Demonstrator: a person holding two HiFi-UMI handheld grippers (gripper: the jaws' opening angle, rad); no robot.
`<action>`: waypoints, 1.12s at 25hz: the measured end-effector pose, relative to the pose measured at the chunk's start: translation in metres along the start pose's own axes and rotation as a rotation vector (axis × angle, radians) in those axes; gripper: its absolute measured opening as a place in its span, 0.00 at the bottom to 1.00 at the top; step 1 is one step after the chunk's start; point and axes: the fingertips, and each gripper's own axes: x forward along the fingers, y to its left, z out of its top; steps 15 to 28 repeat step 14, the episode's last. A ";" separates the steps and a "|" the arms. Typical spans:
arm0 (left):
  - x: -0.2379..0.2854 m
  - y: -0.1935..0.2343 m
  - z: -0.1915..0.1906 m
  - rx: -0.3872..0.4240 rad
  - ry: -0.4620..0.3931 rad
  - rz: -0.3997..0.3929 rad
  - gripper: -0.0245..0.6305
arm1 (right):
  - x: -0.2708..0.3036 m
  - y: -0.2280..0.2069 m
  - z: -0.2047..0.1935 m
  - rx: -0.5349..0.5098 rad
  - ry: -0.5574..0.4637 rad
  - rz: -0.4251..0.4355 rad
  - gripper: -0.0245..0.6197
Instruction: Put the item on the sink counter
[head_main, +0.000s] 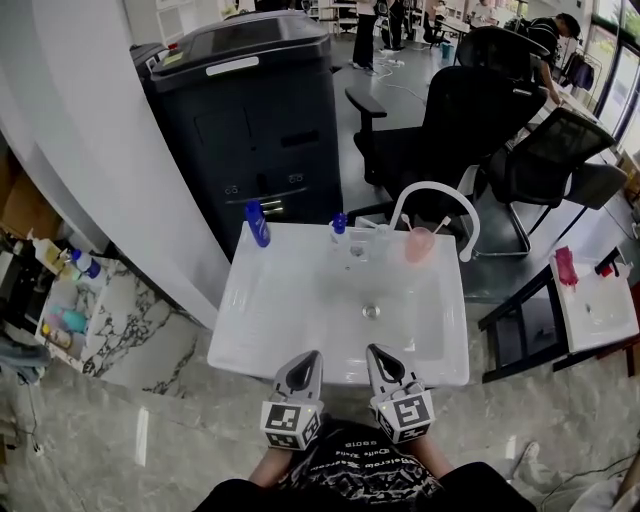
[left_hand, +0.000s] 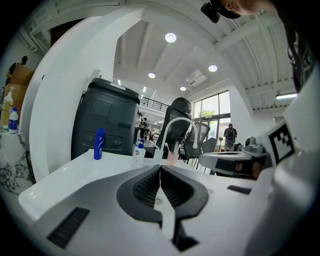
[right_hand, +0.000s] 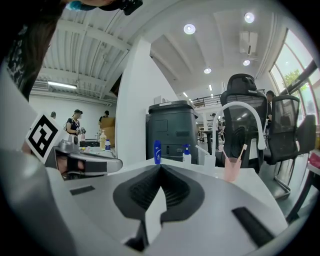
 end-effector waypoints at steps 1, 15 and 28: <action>0.001 0.000 0.000 -0.001 0.001 -0.002 0.05 | 0.001 0.000 0.000 0.000 0.002 0.000 0.04; 0.015 0.023 0.006 0.005 0.010 -0.018 0.05 | 0.029 0.005 0.001 -0.010 0.018 -0.005 0.04; 0.015 0.023 0.006 0.005 0.010 -0.018 0.05 | 0.029 0.005 0.001 -0.010 0.018 -0.005 0.04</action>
